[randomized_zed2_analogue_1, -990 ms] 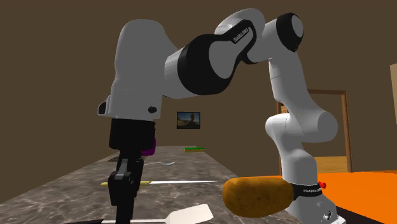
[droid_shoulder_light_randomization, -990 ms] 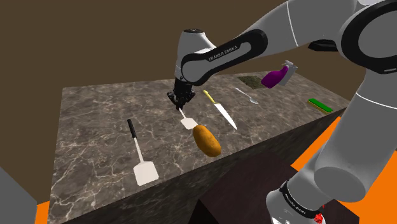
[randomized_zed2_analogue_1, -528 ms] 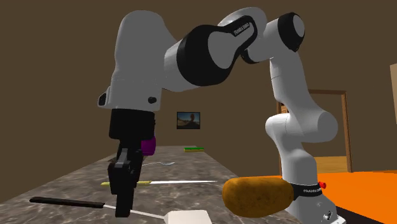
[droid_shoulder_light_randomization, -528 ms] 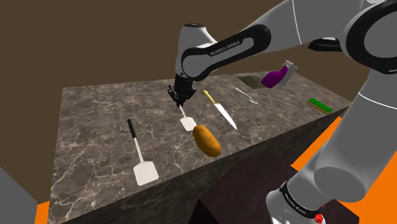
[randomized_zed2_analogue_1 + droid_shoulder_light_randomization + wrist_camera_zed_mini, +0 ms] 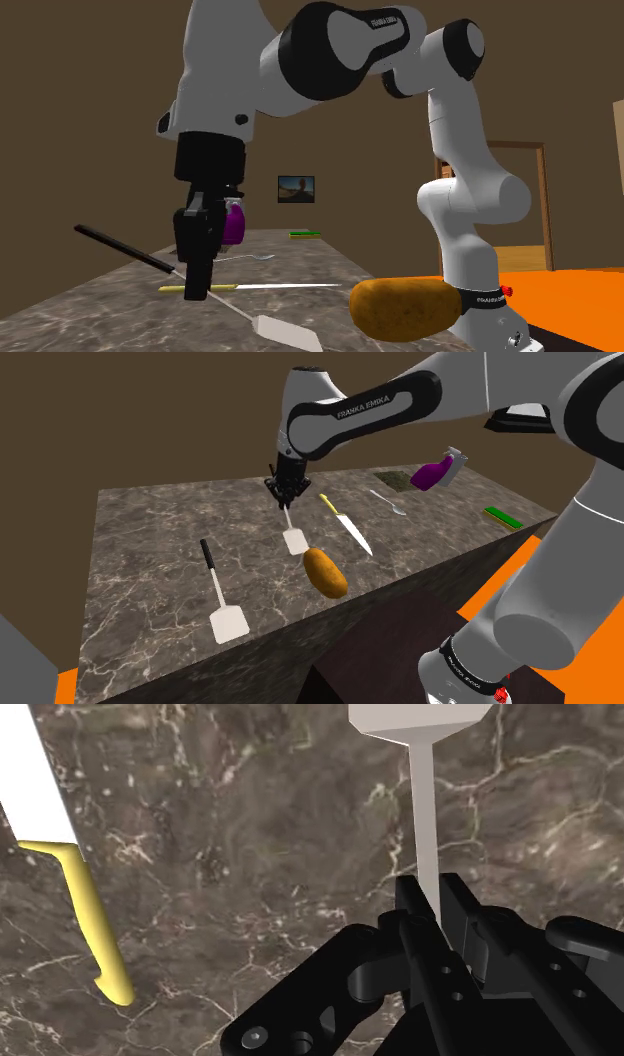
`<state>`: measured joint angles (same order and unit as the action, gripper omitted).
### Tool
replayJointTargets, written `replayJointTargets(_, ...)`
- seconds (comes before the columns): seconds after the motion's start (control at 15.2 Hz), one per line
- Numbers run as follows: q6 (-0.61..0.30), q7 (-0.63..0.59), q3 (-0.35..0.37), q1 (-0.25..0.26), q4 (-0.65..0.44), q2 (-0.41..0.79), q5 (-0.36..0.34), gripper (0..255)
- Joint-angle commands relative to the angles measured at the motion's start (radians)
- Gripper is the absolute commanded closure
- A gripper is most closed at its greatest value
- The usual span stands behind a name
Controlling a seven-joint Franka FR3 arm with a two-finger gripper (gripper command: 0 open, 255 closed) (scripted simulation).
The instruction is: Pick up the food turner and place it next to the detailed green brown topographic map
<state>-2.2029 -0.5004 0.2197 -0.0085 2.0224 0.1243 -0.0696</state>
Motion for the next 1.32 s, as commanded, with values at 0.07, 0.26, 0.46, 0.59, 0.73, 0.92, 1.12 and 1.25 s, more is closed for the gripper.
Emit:
replayJointTargets(0.07,0.039,0.005,0.001,-0.001,-0.024,-0.016,0.006,255)
replayJointTargets(0.26,0.055,0.031,-0.007,-0.013,-0.008,-0.049,0.017,255)
replayJointTargets(0.46,0.037,0.103,-0.035,-0.048,0.074,-0.116,0.038,255)
replayJointTargets(0.59,0.027,0.152,-0.057,-0.069,0.122,-0.156,0.050,255)
replayJointTargets(0.73,0.019,0.202,-0.080,-0.091,0.167,-0.194,0.059,255)
replayJointTargets(0.92,0.011,0.276,-0.119,-0.121,0.224,-0.245,0.067,255)
replayJointTargets(1.12,0.006,0.351,-0.161,-0.152,0.272,-0.288,0.070,255)
replayJointTargets(1.25,0.004,0.401,-0.191,-0.173,0.298,-0.312,0.069,255)
